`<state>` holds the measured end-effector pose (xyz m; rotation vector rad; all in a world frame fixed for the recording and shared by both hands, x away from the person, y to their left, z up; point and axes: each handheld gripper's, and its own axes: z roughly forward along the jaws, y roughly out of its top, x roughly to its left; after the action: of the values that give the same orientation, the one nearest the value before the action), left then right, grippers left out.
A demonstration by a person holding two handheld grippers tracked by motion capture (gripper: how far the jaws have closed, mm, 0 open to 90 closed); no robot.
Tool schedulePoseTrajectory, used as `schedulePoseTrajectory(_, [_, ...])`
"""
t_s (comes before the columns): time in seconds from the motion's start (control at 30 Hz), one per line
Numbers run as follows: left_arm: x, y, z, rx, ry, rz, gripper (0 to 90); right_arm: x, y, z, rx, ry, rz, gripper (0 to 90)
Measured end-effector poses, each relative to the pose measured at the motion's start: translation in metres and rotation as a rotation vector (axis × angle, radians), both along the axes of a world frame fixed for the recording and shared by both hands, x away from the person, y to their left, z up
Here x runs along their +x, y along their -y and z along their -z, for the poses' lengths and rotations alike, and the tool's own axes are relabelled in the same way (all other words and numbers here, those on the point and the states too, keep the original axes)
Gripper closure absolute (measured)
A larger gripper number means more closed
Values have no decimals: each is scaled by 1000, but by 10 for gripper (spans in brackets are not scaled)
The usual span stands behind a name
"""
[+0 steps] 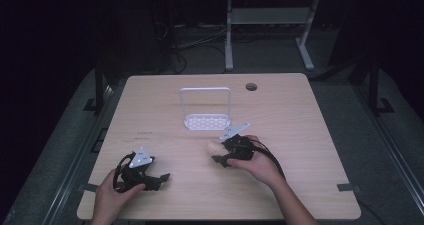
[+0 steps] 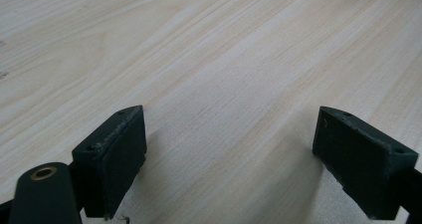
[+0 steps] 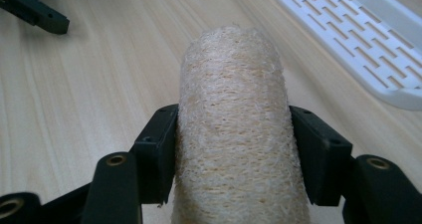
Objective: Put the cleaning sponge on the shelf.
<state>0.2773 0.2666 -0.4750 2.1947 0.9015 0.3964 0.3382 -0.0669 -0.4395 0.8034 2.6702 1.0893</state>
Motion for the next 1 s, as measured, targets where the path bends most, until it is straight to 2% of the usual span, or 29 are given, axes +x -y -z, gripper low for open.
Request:
schedulePoseTrajectory(0.4, [0,0,0,-1,-1,-1,131,13,-2,-3,9,15,43,402])
schedulePoseTrajectory(1.0, [0,0,0,-4,-3,-3,131,32,-12,-11,16,25,66,403])
